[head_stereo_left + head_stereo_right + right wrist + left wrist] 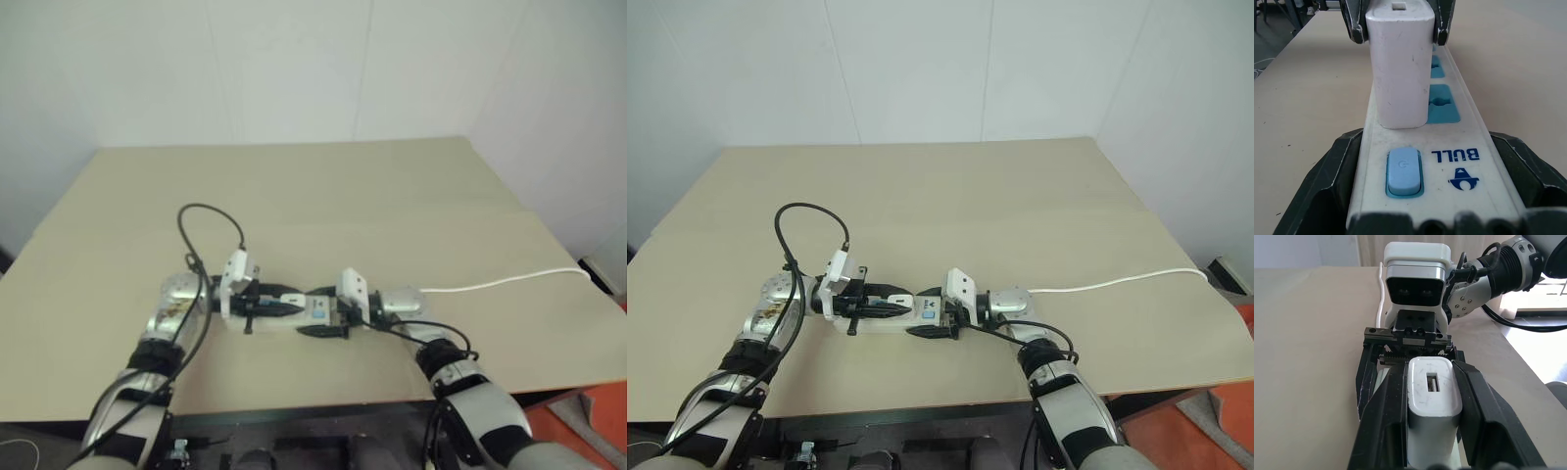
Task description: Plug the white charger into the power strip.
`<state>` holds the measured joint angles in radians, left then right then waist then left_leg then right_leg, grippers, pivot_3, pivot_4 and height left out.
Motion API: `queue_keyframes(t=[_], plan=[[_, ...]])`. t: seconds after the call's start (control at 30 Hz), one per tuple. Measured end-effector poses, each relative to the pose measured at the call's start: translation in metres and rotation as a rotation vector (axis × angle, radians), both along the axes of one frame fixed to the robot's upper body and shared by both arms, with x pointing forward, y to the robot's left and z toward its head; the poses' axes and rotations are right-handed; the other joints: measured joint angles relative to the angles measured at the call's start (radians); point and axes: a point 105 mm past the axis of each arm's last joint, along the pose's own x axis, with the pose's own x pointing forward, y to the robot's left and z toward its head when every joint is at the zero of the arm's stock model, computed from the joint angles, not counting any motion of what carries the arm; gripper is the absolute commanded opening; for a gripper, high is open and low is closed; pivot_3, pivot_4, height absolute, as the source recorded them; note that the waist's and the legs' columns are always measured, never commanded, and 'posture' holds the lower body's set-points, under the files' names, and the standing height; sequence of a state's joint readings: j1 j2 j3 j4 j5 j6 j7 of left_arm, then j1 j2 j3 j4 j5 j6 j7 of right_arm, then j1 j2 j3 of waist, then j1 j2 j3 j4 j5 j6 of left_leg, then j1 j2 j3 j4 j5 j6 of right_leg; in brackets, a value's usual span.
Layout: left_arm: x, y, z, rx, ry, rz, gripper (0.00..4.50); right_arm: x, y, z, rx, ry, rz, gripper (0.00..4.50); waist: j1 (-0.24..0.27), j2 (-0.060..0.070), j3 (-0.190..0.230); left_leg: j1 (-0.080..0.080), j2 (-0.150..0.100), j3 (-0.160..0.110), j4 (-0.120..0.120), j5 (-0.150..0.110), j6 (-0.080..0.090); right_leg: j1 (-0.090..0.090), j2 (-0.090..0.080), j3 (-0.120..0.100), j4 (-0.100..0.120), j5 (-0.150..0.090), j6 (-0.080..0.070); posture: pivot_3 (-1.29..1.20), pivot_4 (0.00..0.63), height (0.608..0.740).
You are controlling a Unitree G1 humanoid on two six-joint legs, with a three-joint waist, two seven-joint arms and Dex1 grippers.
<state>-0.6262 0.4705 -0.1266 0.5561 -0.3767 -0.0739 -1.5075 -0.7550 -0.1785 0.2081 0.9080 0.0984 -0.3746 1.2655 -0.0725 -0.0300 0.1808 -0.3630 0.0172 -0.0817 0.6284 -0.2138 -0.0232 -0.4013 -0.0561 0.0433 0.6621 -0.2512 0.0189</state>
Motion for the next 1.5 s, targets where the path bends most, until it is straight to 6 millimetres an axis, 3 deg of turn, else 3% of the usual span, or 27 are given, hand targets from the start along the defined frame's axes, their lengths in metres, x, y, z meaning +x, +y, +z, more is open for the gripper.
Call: queue_keyframes(t=[0.17, 0.23, 0.3, 0.57, 0.8, 0.9, 1.07, 1.27, 1.5], plan=[[0.000, 0.000, 0.000, 0.013, 0.018, 0.003, 1.03, 0.000, 0.000, 0.000, -0.001, 0.004, -0.001, 3.43, 0.000, 0.000, -0.001, 0.001, 0.000, 0.000, 0.000, 0.000, 0.000, 0.000, 0.000, 0.000, 0.000, 0.000, 0.000, 0.00, 0.150, 0.740], [0.000, 0.000, 0.000, 0.016, 0.017, 0.003, 1.74, 0.000, 0.000, 0.000, -0.001, 0.004, -0.001, 3.43, 0.000, 0.000, -0.001, 0.001, 0.000, 0.000, 0.000, 0.000, 0.000, 0.000, 0.000, 0.000, 0.000, 0.000, 0.000, 0.00, 0.150, 0.740], [0.001, 0.009, -0.015, 0.094, 0.055, 0.040, 2.17, -0.001, 0.001, 0.001, 0.001, -0.001, 0.007, 3.43, -0.005, 0.001, -0.001, 0.001, 0.000, 0.000, -0.001, 0.000, 0.000, -0.001, 0.000, 0.001, 0.000, 0.000, 0.000, 0.00, 0.150, 0.740], [0.005, 0.009, -0.013, 0.093, 0.055, 0.065, 4.47, -0.002, 0.001, 0.000, 0.002, 0.001, 0.007, 3.43, -0.001, 0.001, -0.001, 0.000, 0.000, 0.000, -0.001, 0.000, 0.000, -0.001, 0.000, 0.001, 0.000, 0.000, 0.000, 0.00, 0.150, 0.740], [0.010, 0.021, -0.005, 0.140, 0.025, 0.096, 4.47, -0.003, 0.002, 0.001, 0.007, -0.005, 0.012, 3.43, -0.004, 0.001, 0.000, -0.003, 0.001, 0.000, -0.001, 0.000, 0.000, -0.003, 0.001, 0.000, 0.000, 0.000, 0.000, 0.00, 0.150, 0.740], [0.017, 0.035, 0.020, 0.178, -0.028, 0.106, 4.50, -0.003, 0.002, 0.001, 0.006, -0.004, 0.012, 4.42, -0.003, 0.001, 0.000, -0.004, 0.000, 0.000, -0.001, 0.000, 0.000, -0.004, 0.001, 0.000, -0.001, 0.000, 0.000, 0.00, 0.150, 0.740], [0.022, 0.052, 0.061, 0.182, -0.128, 0.156, 4.50, -0.004, 0.001, 0.001, 0.000, -0.002, 0.025, 4.46, -0.003, 0.001, 0.000, -0.004, 0.001, 0.000, -0.001, 0.000, 0.000, -0.004, 0.000, 0.000, -0.002, 0.000, 0.000, 0.00, 0.150, 0.740], [0.017, 0.061, 0.056, 0.204, -0.091, 0.199, 4.50, -0.004, -0.001, 0.003, -0.014, -0.020, 0.026, 4.46, 0.001, 0.001, 0.001, -0.005, 0.001, 0.000, -0.001, 0.000, 0.000, -0.004, 0.000, 0.000, -0.002, 0.000, 0.000, 0.00, 0.150, 0.740], [0.013, 0.075, 0.062, 0.214, -0.093, 0.253, 4.50, 0.000, -0.028, 0.018, -0.046, -0.092, -0.004, 4.46, 0.005, 0.001, 0.004, -0.006, 0.000, 0.000, -0.001, 0.000, 0.000, -0.005, -0.001, -0.001, -0.004, 0.000, 0.000, 0.00, 0.150, 0.740]])
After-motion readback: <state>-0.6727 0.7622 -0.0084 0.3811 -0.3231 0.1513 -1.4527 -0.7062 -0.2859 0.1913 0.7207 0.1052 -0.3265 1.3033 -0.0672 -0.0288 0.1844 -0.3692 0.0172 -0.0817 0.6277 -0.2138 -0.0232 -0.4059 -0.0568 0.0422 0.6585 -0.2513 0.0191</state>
